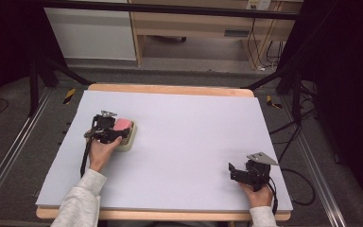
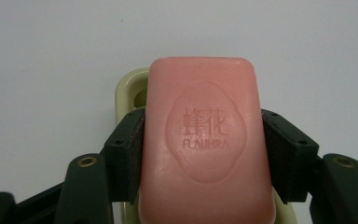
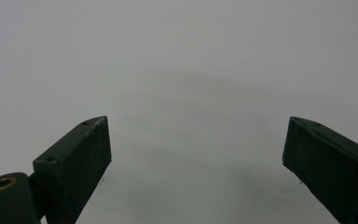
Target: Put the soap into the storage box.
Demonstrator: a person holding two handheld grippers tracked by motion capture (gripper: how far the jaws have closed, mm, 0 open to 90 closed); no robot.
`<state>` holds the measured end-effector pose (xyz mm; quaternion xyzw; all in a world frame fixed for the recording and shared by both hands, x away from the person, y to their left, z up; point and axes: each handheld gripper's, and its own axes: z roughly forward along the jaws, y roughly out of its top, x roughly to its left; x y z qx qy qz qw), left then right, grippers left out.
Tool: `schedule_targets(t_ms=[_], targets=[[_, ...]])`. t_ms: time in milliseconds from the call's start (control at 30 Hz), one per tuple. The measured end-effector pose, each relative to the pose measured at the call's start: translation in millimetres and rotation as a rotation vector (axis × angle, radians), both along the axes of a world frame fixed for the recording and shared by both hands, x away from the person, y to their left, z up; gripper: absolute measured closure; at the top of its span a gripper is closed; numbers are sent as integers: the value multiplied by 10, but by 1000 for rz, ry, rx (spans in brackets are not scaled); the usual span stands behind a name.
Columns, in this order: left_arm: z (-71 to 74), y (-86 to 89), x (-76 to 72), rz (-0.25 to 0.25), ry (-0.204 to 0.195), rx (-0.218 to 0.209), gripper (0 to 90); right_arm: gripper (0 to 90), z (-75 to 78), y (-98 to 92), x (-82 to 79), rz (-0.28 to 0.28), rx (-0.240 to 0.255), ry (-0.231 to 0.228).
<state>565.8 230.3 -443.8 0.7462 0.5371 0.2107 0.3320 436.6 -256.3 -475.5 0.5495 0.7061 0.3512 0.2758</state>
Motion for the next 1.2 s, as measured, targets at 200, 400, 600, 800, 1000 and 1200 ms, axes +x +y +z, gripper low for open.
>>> schedule_targets(t_ms=[200, 400, 600, 800, 1000, 1200], targets=[[-42, -2, 13, 2, 12, 8, 371, 80, 0, 0, 0, 1, 0, 0], [-66, -12, 17, -1, 21, 13, 371, 80, 0, 0, 0, 0, 1, 1], [-78, -22, 19, -2, 25, 16, 371, 80, 0, 1, 0, 1, 1, 1], [-106, -44, 24, -3, 33, 28, 371, 80, -1, 1, 0, 2, 1, 1], [-106, -44, 24, -1, 35, 26, 370, 78, -1, 1, 0, 3, 1, 2], [-103, -41, 23, -3, 38, 26, 369, 77, -1, 1, -1, 5, 3, 4]])
